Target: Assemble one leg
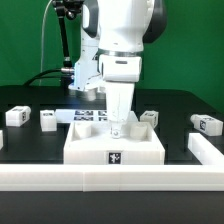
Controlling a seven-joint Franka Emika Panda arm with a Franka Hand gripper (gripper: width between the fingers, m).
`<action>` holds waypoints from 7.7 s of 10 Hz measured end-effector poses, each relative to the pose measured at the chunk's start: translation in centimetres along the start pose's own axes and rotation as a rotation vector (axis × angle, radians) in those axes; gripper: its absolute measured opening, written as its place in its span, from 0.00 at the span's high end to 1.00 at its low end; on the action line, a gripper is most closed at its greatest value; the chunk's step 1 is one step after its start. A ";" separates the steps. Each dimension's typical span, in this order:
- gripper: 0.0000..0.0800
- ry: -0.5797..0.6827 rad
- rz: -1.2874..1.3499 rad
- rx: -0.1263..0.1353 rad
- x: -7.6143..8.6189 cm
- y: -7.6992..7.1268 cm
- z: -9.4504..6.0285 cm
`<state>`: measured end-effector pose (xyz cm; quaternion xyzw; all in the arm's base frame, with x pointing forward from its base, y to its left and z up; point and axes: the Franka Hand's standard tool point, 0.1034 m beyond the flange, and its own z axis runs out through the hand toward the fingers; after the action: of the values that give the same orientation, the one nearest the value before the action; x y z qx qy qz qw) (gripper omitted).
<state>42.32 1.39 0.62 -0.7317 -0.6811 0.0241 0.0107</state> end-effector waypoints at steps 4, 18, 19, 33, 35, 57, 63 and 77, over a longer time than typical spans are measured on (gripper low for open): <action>0.49 0.000 0.026 0.000 -0.1 0.2 0.0; 0.93 0.008 -0.044 -0.018 0.9 1.6 -0.1; 0.93 0.015 -0.059 -0.023 1.7 2.0 -0.1; 0.42 0.035 -0.092 -0.039 6.3 5.4 -0.4; 0.24 0.034 -0.092 -0.039 6.3 5.4 -0.4; 0.19 0.127 1.050 -0.043 17.3 0.1 -4.8; 0.19 0.155 1.131 -0.023 20.5 0.7 -5.0; 0.19 -0.648 1.126 0.416 20.9 -1.0 -2.4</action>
Offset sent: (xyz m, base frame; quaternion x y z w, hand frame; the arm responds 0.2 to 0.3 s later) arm 0.0000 0.0000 0.0000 0.0000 0.0000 0.0000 1.0000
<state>42.92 22.33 2.67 -0.9132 -0.1465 0.3742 -0.0675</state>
